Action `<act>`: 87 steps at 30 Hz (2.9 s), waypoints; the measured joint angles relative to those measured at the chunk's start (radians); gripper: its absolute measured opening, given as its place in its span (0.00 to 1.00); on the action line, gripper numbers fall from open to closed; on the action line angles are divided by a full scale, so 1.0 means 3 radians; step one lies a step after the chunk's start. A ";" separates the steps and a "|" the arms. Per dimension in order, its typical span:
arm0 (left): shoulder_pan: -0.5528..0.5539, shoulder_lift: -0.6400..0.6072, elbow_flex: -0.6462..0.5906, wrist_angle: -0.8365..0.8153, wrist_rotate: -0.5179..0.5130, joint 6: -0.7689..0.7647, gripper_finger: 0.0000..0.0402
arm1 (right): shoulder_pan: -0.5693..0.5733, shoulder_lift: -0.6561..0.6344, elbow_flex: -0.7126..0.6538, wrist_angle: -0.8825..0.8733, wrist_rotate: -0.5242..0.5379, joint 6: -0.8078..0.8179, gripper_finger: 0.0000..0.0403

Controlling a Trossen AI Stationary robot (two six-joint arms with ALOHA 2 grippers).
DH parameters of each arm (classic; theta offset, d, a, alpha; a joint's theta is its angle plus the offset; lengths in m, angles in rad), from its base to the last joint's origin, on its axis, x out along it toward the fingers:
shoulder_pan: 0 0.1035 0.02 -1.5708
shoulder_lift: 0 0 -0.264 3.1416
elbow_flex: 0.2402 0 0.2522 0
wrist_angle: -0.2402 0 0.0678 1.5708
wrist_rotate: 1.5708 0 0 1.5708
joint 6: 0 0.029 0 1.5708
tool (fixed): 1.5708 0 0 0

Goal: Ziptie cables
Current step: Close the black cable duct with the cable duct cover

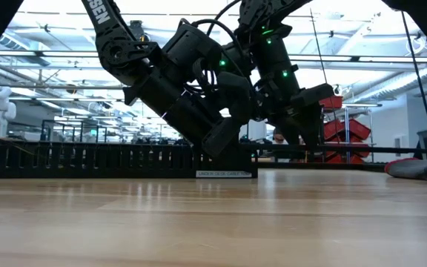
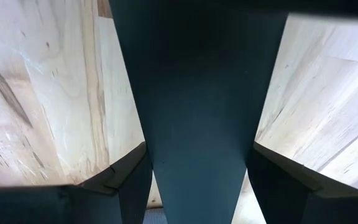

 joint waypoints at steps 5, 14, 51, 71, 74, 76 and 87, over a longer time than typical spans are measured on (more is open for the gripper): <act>-0.0001 0.0000 0.0000 0.0000 -0.0004 0.0000 0.57 | 0.0001 0.0001 -0.0001 0.0005 -0.0001 0.0000 0.57; -0.0001 0.0000 0.0000 -0.0001 -0.0011 0.0017 0.57 | 0.0004 0.0003 0.0005 -0.0031 0.0000 0.0000 0.63; -0.0001 0.0000 0.0001 -0.0003 -0.0013 -0.0001 0.57 | 0.0434 -0.2584 -0.2201 0.2345 0.0589 0.1189 0.72; 0.0000 0.0000 0.0001 -0.0003 -0.0013 -0.0097 0.57 | 0.0179 -0.2216 -0.3269 0.5042 0.0148 0.1003 0.26; -0.0001 0.0000 0.0001 -0.0003 -0.0013 -0.0095 0.57 | 0.0179 -0.2156 -0.3269 0.5331 -0.0057 0.0923 0.07; -0.0001 0.0000 0.0000 -0.0003 -0.0014 -0.0095 0.57 | 0.0179 -0.2124 -0.3269 0.5492 -0.0167 0.0896 0.02; 0.0000 0.0000 0.0001 -0.0003 -0.0013 -0.0092 0.57 | 0.0140 -0.1907 -0.3269 0.5688 -0.0190 0.0910 0.00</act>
